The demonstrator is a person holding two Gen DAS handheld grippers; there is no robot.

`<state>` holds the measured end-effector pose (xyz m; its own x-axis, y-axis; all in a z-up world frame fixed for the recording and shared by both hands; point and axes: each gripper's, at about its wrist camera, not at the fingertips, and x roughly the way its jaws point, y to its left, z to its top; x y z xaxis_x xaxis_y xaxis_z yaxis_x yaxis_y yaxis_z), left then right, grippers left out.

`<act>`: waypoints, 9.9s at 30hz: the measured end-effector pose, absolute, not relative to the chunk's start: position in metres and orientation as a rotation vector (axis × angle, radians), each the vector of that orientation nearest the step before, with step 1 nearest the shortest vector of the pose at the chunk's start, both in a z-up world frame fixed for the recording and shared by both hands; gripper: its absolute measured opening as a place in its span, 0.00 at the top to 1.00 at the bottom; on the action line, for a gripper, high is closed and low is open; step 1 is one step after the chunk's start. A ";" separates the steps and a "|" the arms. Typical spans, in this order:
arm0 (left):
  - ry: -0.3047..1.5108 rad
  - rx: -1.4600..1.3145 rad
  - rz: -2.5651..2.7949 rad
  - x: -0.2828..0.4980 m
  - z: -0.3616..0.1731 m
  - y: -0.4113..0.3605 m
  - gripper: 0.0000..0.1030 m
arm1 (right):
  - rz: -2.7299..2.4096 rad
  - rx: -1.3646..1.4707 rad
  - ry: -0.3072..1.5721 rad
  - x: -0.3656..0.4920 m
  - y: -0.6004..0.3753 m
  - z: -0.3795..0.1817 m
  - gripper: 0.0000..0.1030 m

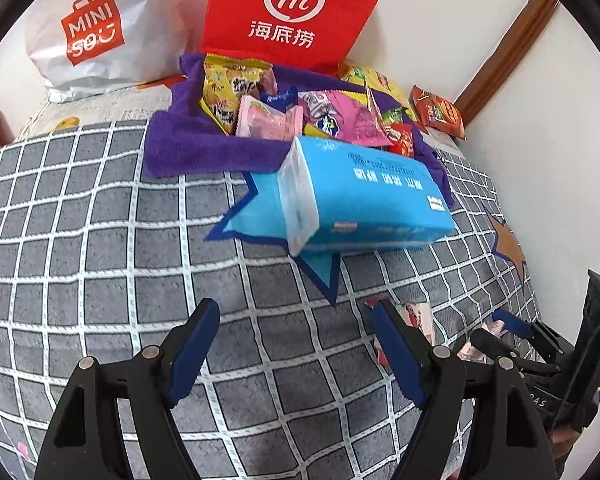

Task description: Organize snacks

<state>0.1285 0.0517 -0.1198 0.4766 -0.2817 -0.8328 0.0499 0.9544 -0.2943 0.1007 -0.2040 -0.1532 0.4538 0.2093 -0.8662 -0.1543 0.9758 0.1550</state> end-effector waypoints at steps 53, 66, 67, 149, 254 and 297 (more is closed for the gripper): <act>1.089 -0.202 -0.269 0.114 -0.127 0.006 0.25 | 0.485 -0.151 0.933 0.127 -0.186 -0.180 0.36; 1.130 -0.142 -0.300 0.124 -0.144 -0.031 0.25 | 0.422 -0.051 0.961 0.111 -0.223 -0.180 0.69; 1.131 -0.121 -0.299 0.127 -0.147 -0.037 0.25 | 0.420 -0.042 0.961 0.110 -0.227 -0.179 0.69; 0.945 -0.186 -0.442 0.106 -0.064 0.042 0.77 | 0.151 0.165 0.862 0.083 -0.178 -0.070 0.65; 0.982 -0.276 -0.251 0.358 -0.101 0.036 0.77 | 0.342 0.005 0.998 0.375 -0.152 -0.129 0.56; 0.883 -0.140 -0.220 0.249 -0.022 0.017 0.17 | 0.190 0.053 0.878 0.260 -0.172 -0.032 0.40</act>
<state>0.2489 0.0166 -0.0220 0.6147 -0.2478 -0.7488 0.1328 0.9683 -0.2114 0.2604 -0.1719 -0.0325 0.6228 0.1867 -0.7598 -0.1434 0.9819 0.1237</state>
